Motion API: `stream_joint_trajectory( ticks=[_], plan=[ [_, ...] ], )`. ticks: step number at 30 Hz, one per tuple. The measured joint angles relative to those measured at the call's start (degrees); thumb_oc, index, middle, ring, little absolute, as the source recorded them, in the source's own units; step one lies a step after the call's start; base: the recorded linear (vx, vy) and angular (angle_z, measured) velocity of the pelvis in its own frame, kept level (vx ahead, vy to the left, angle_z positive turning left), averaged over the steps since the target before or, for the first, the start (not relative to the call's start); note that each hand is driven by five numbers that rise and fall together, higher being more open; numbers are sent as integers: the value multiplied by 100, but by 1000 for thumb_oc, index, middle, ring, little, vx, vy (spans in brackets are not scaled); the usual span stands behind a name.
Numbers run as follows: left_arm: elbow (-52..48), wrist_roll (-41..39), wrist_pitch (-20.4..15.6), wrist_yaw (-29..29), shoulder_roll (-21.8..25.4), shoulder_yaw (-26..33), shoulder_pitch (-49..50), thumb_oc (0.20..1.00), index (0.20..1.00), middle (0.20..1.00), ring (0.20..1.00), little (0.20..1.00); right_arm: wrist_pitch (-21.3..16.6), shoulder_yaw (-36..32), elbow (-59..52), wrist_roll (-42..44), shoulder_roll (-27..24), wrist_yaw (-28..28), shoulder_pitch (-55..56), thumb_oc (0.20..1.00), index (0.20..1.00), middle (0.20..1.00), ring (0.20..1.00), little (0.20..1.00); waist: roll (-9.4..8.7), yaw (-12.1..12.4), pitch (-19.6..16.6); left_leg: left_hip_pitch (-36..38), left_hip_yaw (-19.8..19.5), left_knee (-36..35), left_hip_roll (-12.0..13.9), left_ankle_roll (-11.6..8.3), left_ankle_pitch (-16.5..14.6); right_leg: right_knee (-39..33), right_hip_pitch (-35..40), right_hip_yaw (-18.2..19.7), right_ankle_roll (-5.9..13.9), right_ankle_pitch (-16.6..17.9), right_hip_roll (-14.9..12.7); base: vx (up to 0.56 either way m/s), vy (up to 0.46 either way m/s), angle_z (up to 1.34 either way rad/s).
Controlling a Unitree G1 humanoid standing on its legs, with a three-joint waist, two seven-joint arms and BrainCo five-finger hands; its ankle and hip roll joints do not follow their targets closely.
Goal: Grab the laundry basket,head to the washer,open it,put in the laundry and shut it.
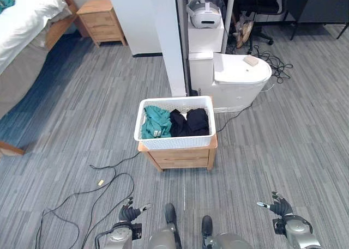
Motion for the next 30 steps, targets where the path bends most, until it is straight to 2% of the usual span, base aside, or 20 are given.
stream_joint_trajectory(
  ticks=[1,2,3,4,5,6,7,8,9,10,11,13,15,16,19,20,23,30],
  plan=[
    [0,-2,0,18,-3,3,14,1000,1000,1000,1000,1000,34,-8,12,0,-13,1,116,1000,1000,1000,1000,1000,59,82,24,-40,-2,5,41,1,153,27,253,160,54,-107,-3,433,302,-45],
    [-4,-3,0,18,-4,1,42,1000,1000,1000,1000,1000,42,-11,14,-2,-14,4,181,1000,1000,1000,1000,1000,120,64,3,15,18,85,19,35,196,31,385,237,177,-212,-2,431,331,-43],
    [3,-3,-1,19,-7,8,64,1000,1000,1000,1000,1000,42,-17,35,-2,-13,5,197,1000,1000,1000,1000,1000,140,63,1,66,7,64,41,70,218,37,461,247,154,-201,-18,309,259,-39],
    [51,-2,-2,19,-12,10,96,1000,1000,1000,1000,1000,54,-20,65,-4,-17,3,232,1000,1000,1000,1000,1000,199,76,-44,251,11,43,-18,144,271,42,589,390,285,-302,-50,319,331,-62],
    [88,0,0,20,-16,20,128,1000,1000,1000,1000,1000,50,-21,25,-6,-31,7,256,1000,1000,1000,1000,1000,348,58,-144,509,34,-68,-79,468,441,66,672,540,449,-439,-90,242,317,-76],
    [137,0,3,36,-8,64,61,1000,1000,1000,1000,1000,55,16,29,-7,25,27,236,1000,1000,1000,1000,1000,292,73,-119,676,147,-196,-174,615,436,478,509,565,641,-615,-236,186,311,-65],
    [106,0,-7,36,19,53,40,1000,1000,1000,1000,1000,55,21,5,-7,51,28,224,1000,1000,1000,1000,1000,275,91,-121,699,225,-201,-203,670,394,832,327,551,792,-764,-297,63,151,-42],
    [86,1,-21,39,58,62,-13,1000,1000,1000,1000,1000,51,38,-20,-7,82,27,174,1000,1000,1000,1000,1000,237,81,-129,734,280,-201,-275,764,314,1235,134,530,882,-859,-377,87,176,-42],
    [88,1,-19,44,133,53,-92,1000,1000,1000,1000,1000,56,67,-18,-9,113,26,62,1000,1000,1000,1000,1000,175,84,-99,814,410,-199,-352,867,222,2233,-341,504,1059,-1205,-535,57,106,-39],
    [83,2,-21,47,172,53,-116,1000,1000,1000,1000,1000,49,69,-66,-11,132,21,20,1000,1000,1000,1000,1000,133,76,-101,854,407,-198,-420,910,154,2602,-570,468,1079,-1303,-663,144,170,-52],
    [70,5,-21,56,261,56,-180,1000,1000,1000,1000,1000,33,113,-243,-11,148,20,-11,1000,1000,1000,1000,1000,36,89,-109,914,516,-199,-566,971,10,2962,-873,376,1095,-1331,-986,143,85,-33],
    [62,7,-21,64,356,61,-261,1000,1000,1000,1000,1000,29,206,-377,-12,145,22,-40,1000,1000,1000,1000,1000,0,61,-65,976,477,-203,-638,1049,-92,2971,-1146,351,1110,-1353,-1072,140,54,-17],
    [64,11,-25,85,441,83,-274,1000,1000,1000,1000,1000,24,246,-479,-19,147,19,-65,1000,1000,1000,1000,1000,-20,54,-29,1109,490,-202,-659,1005,-157,2581,-1347,260,1150,-1326,-1050,106,-11,6],
    [66,12,-28,148,445,165,-263,1000,1000,1000,1000,1000,21,295,-484,-23,128,17,-94,1000,1000,1000,1000,1000,-66,67,-16,1160,519,-203,-677,995,-189,2336,-1434,76,1232,-1249,-1051,91,-46,16],
    [-354,11,-25,203,427,287,11,1000,1000,1000,1000,1000,39,314,-833,-169,54,16,74,1000,1000,1000,1000,1000,-134,85,-16,1251,342,-203,-723,843,-295,1980,-1331,-168,1146,-669,-1107,85,-61,29],
    [-544,12,-57,216,428,288,149,1000,1000,1000,1000,1000,9,308,-970,-235,13,14,132,1000,1000,1000,1000,1000,-127,95,-16,1262,334,-200,-680,792,-307,1809,-1253,-169,1107,-502,-1028,103,-68,-1],
    [-788,8,-67,259,422,409,420,1000,1000,1000,1000,1000,-54,214,-1442,-361,-157,9,47,1000,1000,1000,1000,1000,-10,235,-19,1266,325,-120,-456,681,-335,1327,-982,-252,943,-344,-783,81,-56,-3],
    [-1058,-56,-71,627,398,546,24,1000,1000,1000,1000,1000,-21,351,-1795,-387,-322,-7,-520,1000,1000,1000,1000,1000,185,248,-81,1102,182,-121,-327,632,-307,609,-735,-422,789,-33,-584,20,-44,9]
  ],
)
